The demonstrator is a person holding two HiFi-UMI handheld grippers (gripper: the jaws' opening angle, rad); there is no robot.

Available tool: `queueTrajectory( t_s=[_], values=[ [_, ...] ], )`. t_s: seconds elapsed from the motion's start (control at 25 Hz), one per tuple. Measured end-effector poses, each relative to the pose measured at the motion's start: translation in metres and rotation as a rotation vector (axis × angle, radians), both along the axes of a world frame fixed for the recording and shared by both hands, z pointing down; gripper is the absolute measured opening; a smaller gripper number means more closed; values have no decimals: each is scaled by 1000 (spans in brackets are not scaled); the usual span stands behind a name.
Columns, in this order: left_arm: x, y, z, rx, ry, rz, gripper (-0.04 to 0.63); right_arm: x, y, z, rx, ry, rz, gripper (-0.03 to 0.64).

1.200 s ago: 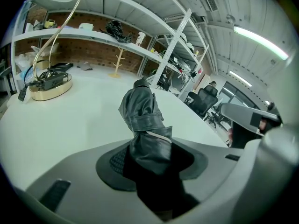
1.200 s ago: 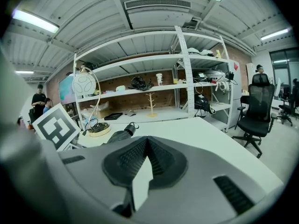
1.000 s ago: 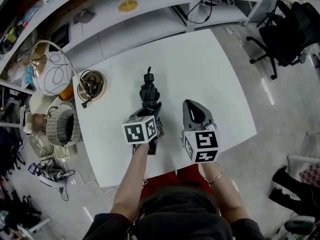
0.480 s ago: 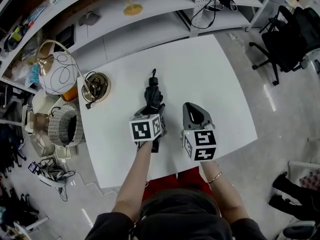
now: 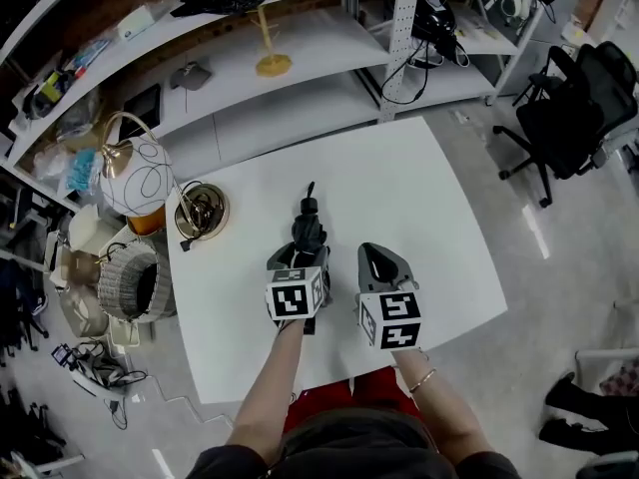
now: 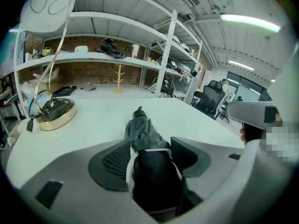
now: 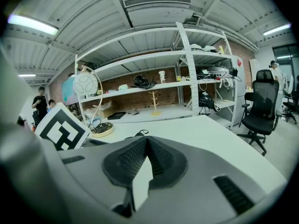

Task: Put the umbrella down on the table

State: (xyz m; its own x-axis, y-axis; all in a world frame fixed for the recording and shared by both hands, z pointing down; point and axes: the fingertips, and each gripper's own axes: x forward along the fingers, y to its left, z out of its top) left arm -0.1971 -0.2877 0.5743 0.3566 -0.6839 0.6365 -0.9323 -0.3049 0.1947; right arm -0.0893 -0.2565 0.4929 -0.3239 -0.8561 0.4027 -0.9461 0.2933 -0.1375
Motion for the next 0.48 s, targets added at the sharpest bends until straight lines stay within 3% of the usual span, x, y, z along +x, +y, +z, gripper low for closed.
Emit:
queueTrajectory(
  t_s=[0.24,0.48],
  values=[
    [-12,-5,-36,127,8,-24,261,-10,2,-14,35,-21,-5,15],
    [-24,3,-74,230,65,-53,256,-16,9,-26,63,-29,-14,15]
  ],
)
